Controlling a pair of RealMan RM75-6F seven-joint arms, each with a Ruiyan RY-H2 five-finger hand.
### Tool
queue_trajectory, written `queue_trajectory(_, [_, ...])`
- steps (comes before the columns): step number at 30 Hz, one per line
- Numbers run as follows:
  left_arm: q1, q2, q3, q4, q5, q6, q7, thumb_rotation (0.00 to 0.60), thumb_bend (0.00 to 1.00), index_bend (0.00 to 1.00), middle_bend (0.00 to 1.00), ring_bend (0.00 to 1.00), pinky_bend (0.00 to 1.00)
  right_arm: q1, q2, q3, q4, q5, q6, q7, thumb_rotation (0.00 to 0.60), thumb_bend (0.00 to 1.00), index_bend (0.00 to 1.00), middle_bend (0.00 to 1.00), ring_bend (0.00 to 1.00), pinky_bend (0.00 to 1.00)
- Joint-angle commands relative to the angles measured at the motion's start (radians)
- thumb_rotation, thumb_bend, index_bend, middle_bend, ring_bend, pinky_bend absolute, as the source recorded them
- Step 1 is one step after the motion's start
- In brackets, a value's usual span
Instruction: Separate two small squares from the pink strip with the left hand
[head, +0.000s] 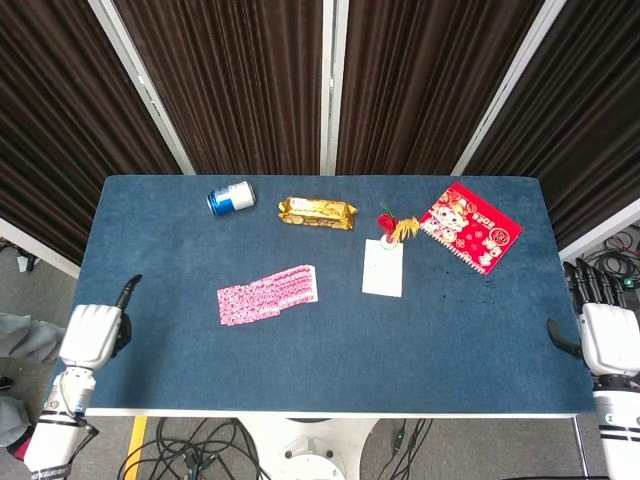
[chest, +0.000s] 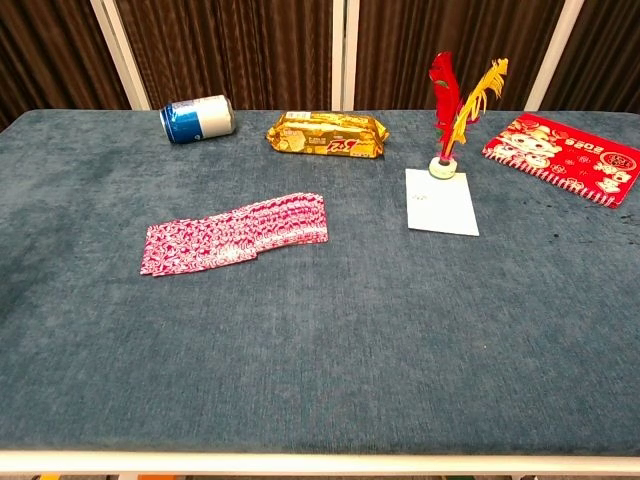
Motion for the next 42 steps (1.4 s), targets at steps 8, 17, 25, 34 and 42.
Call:
queue_trajectory(8, [-0.054,-0.081,0.059,0.047,0.033,-0.123,0.044,0.600,0.81,0.07,0.93,0.91,0.91,-0.002,0.007,0.004,0.005,0.019,-0.005,-0.001,0.600,0.27,0.00,0.00,0.00,0.00])
queue_trajectory(17, [-0.120,-0.146,0.065,0.098,0.021,-0.234,0.095,0.600,0.81,0.07,0.93,0.91,0.91,0.006,0.006,0.011,0.013,0.040,-0.021,-0.007,0.600,0.27,0.00,0.00,0.00,0.00])
queue_trajectory(25, [-0.199,-0.194,0.040,0.119,-0.032,-0.343,0.132,0.600,0.81,0.07,0.93,0.91,0.91,0.013,0.002,0.014,0.011,0.054,-0.028,-0.024,0.600,0.27,0.00,0.00,0.00,0.00])
queue_trajectory(34, [-0.268,-0.257,0.011,0.212,-0.122,-0.439,0.130,0.600,0.81,0.07,0.93,0.91,0.91,0.013,0.005,0.017,0.019,0.070,-0.032,-0.021,0.600,0.27,0.00,0.00,0.00,0.00])
queue_trajectory(42, [-0.305,-0.279,0.005,0.259,-0.140,-0.469,0.103,0.600,0.81,0.07,0.93,0.91,0.91,0.016,-0.001,0.016,0.039,0.079,-0.046,-0.007,0.600,0.27,0.00,0.00,0.00,0.00])
